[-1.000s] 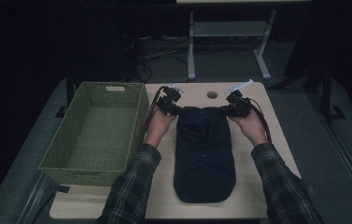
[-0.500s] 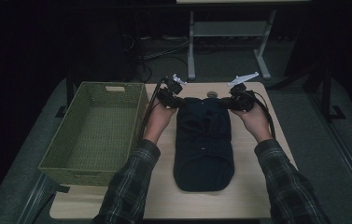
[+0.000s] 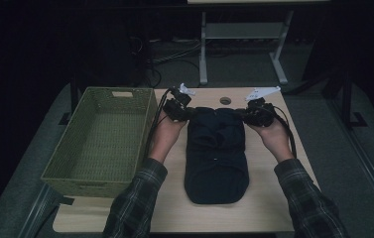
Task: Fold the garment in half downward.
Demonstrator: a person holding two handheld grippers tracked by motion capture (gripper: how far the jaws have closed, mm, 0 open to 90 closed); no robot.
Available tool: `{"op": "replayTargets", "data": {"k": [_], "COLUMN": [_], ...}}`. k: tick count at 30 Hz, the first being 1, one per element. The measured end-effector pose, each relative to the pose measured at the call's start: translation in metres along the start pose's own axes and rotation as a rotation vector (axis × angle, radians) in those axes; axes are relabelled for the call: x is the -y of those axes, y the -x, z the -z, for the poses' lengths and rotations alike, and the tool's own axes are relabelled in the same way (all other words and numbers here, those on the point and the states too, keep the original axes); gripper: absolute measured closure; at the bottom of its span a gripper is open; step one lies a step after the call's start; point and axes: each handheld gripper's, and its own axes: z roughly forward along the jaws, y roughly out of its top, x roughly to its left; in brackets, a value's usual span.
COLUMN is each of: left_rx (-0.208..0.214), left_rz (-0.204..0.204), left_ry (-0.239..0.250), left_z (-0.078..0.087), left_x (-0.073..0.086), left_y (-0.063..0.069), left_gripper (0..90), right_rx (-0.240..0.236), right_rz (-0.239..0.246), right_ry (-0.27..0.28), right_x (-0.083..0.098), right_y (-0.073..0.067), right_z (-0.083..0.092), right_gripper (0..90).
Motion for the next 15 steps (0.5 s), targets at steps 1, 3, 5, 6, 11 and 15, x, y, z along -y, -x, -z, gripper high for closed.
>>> {"op": "replayTargets", "data": {"k": [1, 3, 5, 6, 11, 15], "left_rx": [0.001, 0.009, 0.017, 0.019, 0.033, 0.036], "left_rz": [0.005, 0.012, 0.016, 0.015, 0.002, -0.005], "left_ry": [0.008, 0.012, 0.017, 0.016, 0.021, 0.02], "left_z": [0.002, 0.005, 0.008, 0.009, 0.015, 0.02], "left_x": [0.001, 0.004, 0.008, 0.009, 0.013, 0.015], "left_y": [0.001, 0.003, 0.005, 0.006, 0.013, 0.018], "left_gripper": [82.3, 82.3, 82.3, 82.3, 82.4, 82.4], "right_rx": [0.0, -0.003, 0.002, 0.005, -0.002, -0.01], "right_rz": [0.004, 0.011, 0.022, 0.032, 0.041, 0.042], "right_ry": [0.007, 0.013, 0.014, 0.014, 0.017, 0.024], "right_x": [0.0, 0.001, 0.003, 0.004, 0.011, 0.016], "right_y": [-0.002, -0.005, -0.009, -0.011, -0.015, -0.02], "right_z": [0.002, 0.004, 0.006, 0.007, 0.01, 0.015], "right_gripper": [80.9, 80.9, 80.8, 80.8, 80.7, 80.6]}}
